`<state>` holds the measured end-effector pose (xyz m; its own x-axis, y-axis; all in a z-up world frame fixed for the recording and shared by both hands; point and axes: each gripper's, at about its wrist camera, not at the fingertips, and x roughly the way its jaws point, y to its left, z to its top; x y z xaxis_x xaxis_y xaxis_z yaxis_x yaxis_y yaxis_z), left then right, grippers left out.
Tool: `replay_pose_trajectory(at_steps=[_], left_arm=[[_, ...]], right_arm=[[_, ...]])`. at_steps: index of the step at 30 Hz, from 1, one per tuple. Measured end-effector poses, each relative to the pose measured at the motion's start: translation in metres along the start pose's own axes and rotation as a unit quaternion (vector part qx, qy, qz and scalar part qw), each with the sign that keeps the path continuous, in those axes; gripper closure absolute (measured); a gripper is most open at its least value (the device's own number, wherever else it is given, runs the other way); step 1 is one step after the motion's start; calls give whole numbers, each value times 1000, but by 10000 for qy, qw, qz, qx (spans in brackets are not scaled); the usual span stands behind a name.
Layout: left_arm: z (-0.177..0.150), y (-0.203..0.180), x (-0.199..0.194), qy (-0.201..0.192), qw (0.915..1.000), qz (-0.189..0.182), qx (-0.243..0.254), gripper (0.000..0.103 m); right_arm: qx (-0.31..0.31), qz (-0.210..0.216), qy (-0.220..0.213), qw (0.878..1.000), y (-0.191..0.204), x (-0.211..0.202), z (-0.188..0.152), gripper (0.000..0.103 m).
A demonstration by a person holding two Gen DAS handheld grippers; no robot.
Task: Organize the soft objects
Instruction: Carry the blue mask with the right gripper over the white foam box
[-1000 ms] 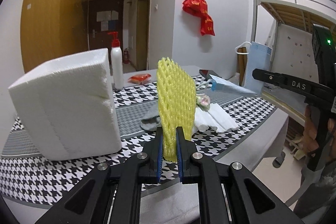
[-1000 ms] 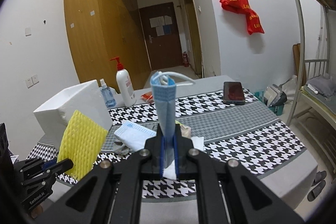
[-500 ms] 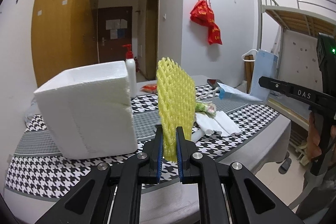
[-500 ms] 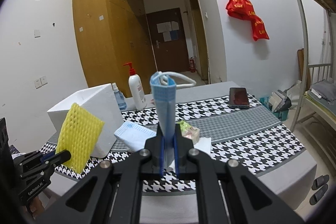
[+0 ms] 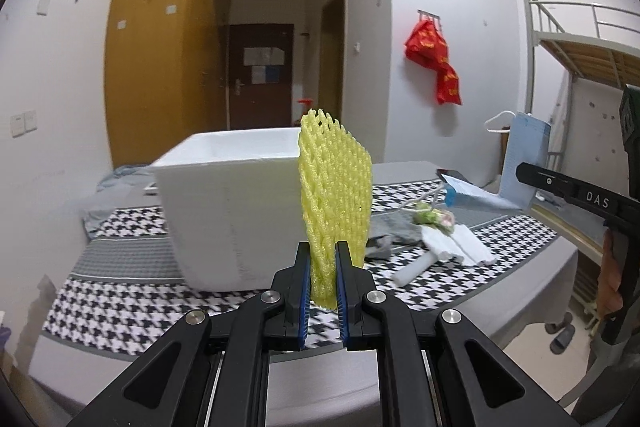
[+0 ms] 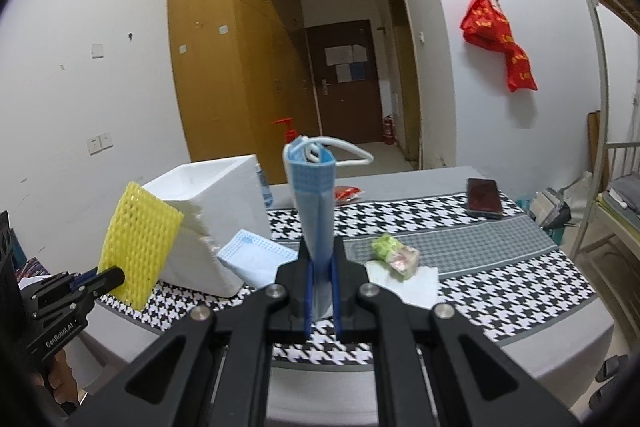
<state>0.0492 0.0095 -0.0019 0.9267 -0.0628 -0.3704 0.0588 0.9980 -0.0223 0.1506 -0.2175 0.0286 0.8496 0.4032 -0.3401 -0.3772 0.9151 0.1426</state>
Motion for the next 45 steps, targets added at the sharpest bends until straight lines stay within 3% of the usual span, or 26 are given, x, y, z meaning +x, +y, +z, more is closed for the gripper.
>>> replay_pose_trajectory(at_steps=[22,33,45], left_arm=[[-9,55,-37,-188,9956,892,-223,91],[-7,69,-33,-125,9951,947,-259,91],[2,86,-23,-99,9930,1080,-474,91]], right_arm=[[-455,751,97,9961,69,20,-14,93],[-509,988,109,9937,92,37,-17,93],[-699,1139,-7,9910,109,47,18,93]])
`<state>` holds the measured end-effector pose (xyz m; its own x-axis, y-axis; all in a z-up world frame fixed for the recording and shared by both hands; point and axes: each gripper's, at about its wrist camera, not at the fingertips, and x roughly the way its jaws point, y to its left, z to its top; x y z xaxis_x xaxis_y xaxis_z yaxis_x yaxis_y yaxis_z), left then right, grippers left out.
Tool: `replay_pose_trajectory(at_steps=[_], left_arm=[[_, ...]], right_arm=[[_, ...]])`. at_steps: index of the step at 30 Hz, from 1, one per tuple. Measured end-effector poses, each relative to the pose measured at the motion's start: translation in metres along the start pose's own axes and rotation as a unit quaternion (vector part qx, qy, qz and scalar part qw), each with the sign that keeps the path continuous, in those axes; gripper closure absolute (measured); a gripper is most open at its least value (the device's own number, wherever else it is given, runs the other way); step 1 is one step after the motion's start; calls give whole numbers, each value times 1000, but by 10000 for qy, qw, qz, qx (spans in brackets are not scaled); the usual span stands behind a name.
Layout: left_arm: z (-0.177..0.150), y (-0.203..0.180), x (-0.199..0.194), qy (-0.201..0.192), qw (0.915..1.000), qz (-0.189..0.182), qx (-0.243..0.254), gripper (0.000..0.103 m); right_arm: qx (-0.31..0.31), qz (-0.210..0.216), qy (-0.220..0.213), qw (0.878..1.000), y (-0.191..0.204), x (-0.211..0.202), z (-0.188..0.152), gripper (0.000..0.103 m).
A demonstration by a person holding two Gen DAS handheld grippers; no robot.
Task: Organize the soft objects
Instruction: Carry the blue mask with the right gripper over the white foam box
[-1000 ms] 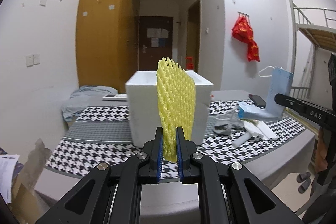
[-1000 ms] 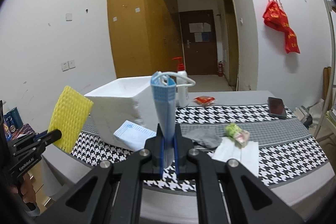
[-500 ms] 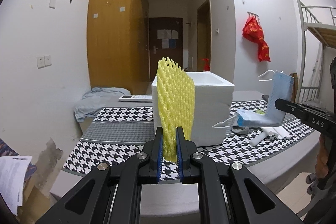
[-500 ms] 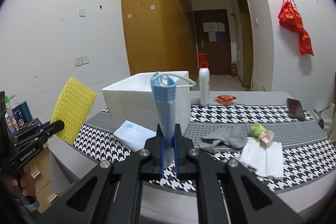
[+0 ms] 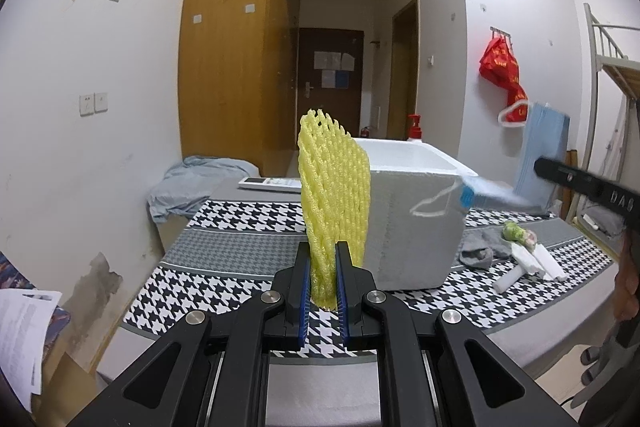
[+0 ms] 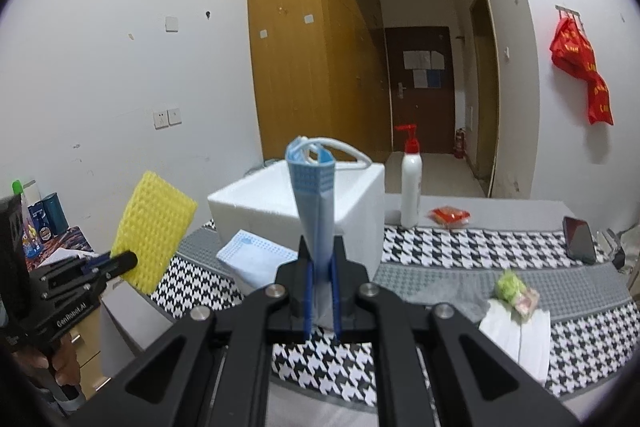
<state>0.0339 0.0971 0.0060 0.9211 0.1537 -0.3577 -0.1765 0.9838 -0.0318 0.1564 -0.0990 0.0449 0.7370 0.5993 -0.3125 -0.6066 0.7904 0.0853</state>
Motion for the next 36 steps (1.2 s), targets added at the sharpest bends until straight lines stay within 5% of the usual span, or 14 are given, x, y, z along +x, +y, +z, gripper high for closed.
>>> replay_pose_trajectory(at_steps=[18,36], left_arm=[[19,23,24,139,9997,78,-190,91],[30,46,41,156,9992,223,-307,91]], right_arm=[[-85,67,-172,9998,-1,24,47,93],[-90,260,161,9995,9,89,66,93]])
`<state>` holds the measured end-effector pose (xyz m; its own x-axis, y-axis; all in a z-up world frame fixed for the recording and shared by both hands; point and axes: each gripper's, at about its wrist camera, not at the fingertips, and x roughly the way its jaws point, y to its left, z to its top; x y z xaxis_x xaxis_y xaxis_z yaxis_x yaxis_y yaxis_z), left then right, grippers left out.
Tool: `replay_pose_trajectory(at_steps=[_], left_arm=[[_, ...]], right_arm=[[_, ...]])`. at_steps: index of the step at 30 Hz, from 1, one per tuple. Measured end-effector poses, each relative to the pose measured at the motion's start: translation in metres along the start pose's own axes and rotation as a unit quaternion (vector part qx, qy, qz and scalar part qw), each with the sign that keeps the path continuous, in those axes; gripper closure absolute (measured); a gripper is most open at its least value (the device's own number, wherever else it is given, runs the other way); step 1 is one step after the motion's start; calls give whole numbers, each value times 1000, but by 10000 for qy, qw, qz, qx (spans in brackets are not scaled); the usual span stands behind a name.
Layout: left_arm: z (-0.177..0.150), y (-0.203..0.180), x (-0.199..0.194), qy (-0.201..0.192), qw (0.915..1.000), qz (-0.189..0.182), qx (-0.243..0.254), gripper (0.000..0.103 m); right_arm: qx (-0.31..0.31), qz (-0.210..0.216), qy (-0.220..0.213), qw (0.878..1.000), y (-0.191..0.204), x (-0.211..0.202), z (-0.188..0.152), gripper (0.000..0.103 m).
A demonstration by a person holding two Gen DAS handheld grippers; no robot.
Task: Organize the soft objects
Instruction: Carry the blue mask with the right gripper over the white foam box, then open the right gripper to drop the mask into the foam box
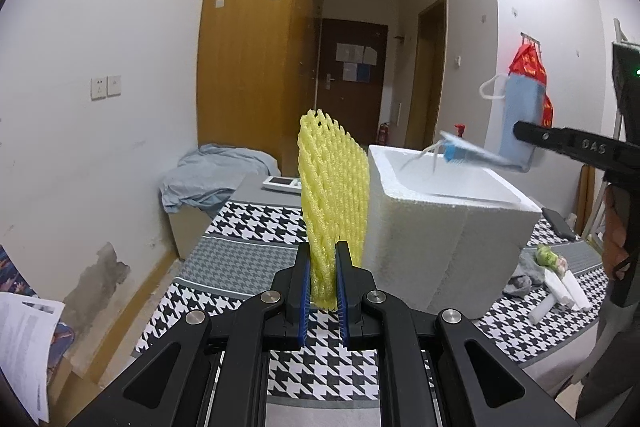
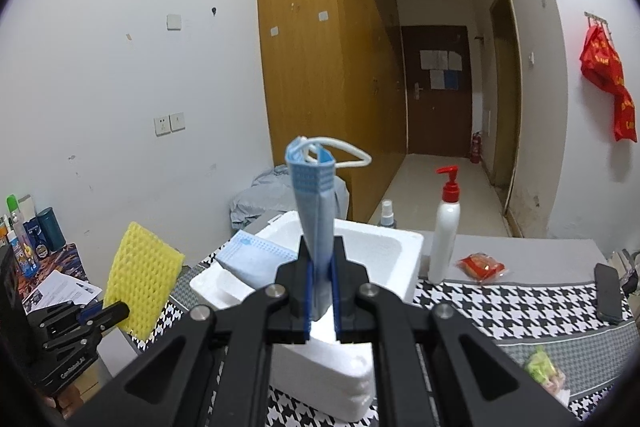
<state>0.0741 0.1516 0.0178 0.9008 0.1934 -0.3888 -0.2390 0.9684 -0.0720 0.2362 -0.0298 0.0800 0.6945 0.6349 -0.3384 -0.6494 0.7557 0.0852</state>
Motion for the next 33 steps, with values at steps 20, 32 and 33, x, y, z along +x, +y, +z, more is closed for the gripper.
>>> replay_pose_trajectory(at_steps=[20,32,33], left_arm=[[4,8,17,-8,10000,-20,-68,91],[11,11,24,-14,9999,-48,-117,91],[12,11,23,-26,9999,-44,-116,91]], right_arm=[[-18,-126,629,9979,3,57,-1,92],[-3,-190,692,9974,3,64,-4,17],[4,-151,702,9974,4,63,-4,17]])
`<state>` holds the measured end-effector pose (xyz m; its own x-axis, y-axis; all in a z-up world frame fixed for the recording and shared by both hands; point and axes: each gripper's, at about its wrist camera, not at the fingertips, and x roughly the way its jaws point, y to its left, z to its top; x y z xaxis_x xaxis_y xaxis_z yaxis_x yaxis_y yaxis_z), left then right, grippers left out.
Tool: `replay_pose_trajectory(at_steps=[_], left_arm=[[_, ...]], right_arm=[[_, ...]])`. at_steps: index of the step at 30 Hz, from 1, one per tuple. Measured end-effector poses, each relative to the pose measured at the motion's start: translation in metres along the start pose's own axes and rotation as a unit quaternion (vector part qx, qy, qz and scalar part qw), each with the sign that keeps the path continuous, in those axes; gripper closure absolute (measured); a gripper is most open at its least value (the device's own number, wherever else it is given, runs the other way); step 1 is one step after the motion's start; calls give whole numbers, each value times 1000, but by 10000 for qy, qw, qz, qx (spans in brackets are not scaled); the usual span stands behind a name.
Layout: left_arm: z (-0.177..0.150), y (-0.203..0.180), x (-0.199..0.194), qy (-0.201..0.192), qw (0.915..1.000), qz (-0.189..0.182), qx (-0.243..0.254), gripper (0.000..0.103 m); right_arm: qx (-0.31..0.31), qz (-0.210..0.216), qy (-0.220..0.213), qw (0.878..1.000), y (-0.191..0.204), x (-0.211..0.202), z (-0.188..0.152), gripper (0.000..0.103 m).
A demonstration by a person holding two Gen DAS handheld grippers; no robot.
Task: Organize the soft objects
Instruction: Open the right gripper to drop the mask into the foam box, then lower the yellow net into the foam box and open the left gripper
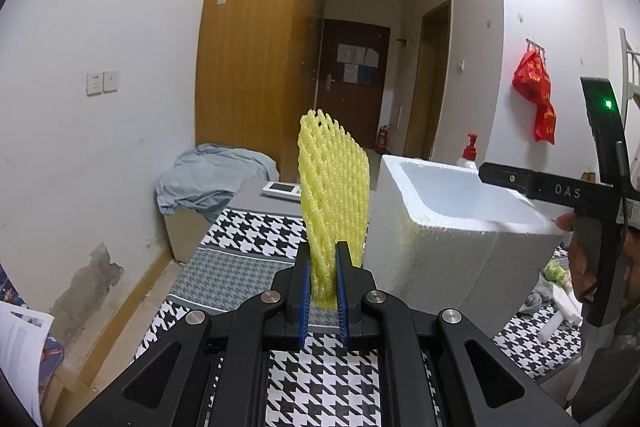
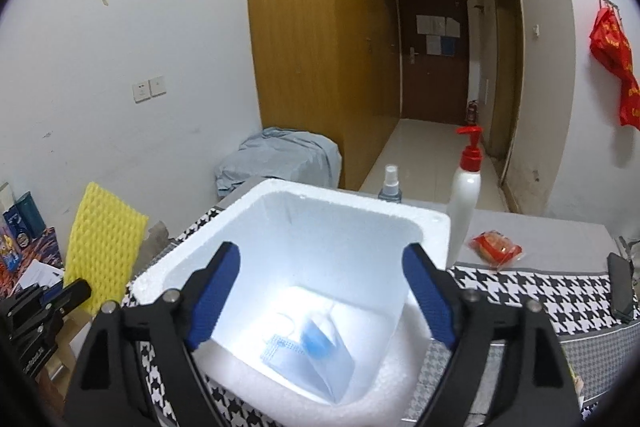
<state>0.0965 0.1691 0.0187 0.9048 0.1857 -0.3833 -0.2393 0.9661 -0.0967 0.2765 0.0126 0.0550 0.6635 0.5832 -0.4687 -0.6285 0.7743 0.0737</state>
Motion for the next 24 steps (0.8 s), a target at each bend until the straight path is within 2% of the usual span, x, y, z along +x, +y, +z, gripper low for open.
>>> replay_pose_trajectory(at_steps=[3,6,10,13,24], left_arm=[[3,1,-3,-55,10000,10,5,91],[8,1,-4,-85,10000,14,-3,91],[16,-1,-3,-94,10000,15,29,91],[23,-5,-4,-144,9998,-55,92,91],[48,-26,4,-225,9981,-445,357,91]], right_arm=[[-28,54,12,10000,2,0,0,15],[-105,7,-66,9999,6,-4,0,8],[-196,0,-144,9997,8,-9,1,6],[-175,-8,-178,9997,8,-12,0,0],[-107,-239,-355,9990,-1,-37,-7,0]])
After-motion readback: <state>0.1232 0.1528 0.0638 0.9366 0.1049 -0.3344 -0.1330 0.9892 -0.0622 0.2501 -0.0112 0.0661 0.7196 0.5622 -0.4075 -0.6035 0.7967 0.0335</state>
